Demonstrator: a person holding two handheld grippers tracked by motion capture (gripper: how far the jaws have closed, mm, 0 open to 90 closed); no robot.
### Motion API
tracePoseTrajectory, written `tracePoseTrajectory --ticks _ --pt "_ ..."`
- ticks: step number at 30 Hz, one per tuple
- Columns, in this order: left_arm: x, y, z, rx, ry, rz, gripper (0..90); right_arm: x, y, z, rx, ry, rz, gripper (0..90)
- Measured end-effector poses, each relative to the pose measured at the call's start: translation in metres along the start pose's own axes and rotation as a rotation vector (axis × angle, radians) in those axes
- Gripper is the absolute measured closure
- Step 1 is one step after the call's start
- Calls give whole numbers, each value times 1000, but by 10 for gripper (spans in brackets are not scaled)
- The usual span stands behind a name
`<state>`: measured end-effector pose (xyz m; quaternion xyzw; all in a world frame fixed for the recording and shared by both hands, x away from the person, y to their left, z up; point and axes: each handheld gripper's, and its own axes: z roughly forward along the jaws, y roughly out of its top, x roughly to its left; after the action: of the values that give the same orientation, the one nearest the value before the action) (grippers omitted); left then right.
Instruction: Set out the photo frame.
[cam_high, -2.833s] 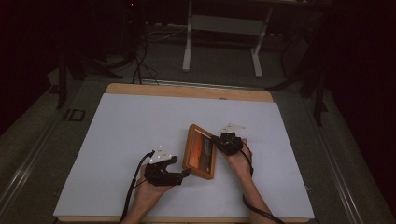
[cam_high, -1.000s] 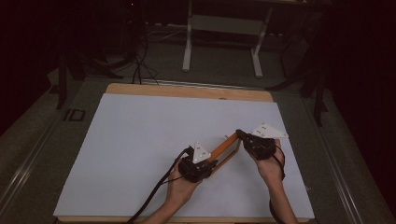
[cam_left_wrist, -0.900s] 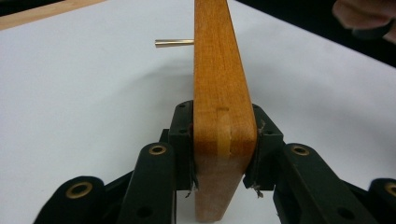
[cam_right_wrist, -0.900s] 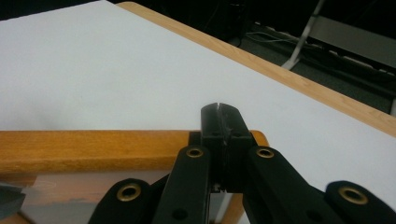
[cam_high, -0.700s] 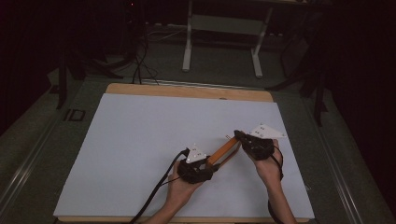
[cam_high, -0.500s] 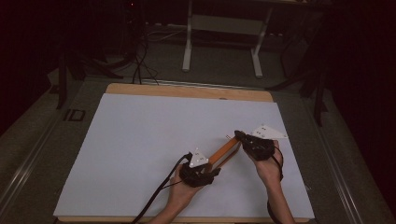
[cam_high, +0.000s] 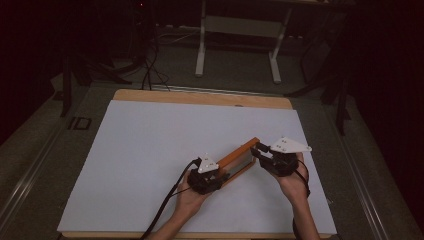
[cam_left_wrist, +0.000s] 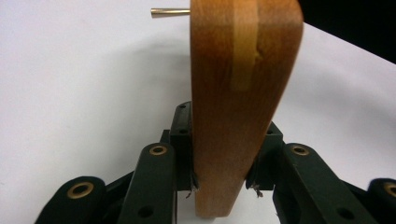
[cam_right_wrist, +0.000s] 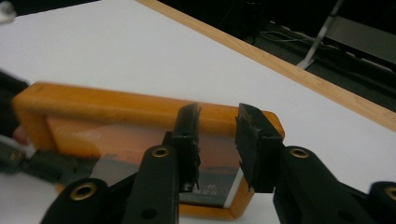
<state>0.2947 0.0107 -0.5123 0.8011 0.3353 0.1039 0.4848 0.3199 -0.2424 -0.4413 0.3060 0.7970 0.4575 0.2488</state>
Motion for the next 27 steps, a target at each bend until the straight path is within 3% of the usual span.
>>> tracePoseTrajectory --ticks 6,10,11,12,15,18,23,24,25,27 --pt "21 25 -21 26 -54 -20 692 0 3 -6 -4 32 -19 655" --pt "34 40 -38 56 -67 4 692 4 2 -2 3 72 -22 629" --pt "40 47 -46 84 -77 39 692 5 2 0 5 84 -26 617" --pt "40 47 -46 84 -77 39 692 5 2 0 5 84 -26 617" --pt "49 56 -60 124 -108 82 692 12 4 7 9 104 -33 509" --pt "50 59 -66 133 -114 116 691 15 6 8 4 120 -39 479" --pt "42 69 -74 148 -135 222 690 24 10 14 -2 209 -62 399" --pt "42 69 -74 148 -135 222 689 24 10 14 -2 209 -62 399" --pt "37 69 -73 148 -138 271 688 28 12 18 4 232 -85 374" --pt "33 70 -73 144 -139 305 685 30 13 20 4 249 -98 351"
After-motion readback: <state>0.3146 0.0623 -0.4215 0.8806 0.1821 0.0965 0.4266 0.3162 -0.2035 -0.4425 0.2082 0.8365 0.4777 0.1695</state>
